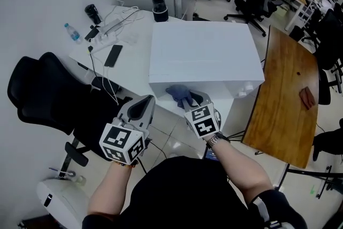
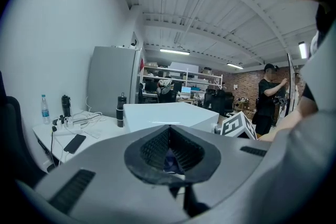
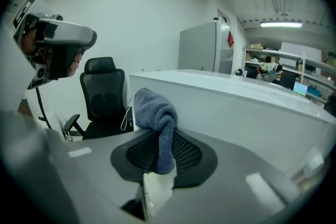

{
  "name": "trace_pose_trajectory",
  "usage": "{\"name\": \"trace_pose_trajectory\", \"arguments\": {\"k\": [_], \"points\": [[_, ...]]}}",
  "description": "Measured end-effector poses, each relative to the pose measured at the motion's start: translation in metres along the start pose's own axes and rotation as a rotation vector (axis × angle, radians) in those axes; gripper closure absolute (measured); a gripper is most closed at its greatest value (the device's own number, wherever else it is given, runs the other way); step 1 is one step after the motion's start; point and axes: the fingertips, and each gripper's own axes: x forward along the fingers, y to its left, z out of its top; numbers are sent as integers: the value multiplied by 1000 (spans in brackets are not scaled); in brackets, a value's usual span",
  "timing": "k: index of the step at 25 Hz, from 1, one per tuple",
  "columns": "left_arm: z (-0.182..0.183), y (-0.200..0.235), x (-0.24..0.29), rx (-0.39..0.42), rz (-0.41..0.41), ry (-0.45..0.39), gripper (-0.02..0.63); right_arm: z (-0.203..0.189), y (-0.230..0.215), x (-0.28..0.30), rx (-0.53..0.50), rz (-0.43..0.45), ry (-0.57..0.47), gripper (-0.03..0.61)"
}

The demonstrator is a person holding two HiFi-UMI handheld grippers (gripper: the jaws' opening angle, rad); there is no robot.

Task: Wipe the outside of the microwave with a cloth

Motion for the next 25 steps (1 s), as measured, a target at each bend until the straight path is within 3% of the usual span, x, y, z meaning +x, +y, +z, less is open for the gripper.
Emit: {"name": "trace_pose_trajectory", "arguments": {"k": [25], "points": [[13,-131,77,46,-86,19,609,-60,-155,-107,115,-194,-2,508]]}}
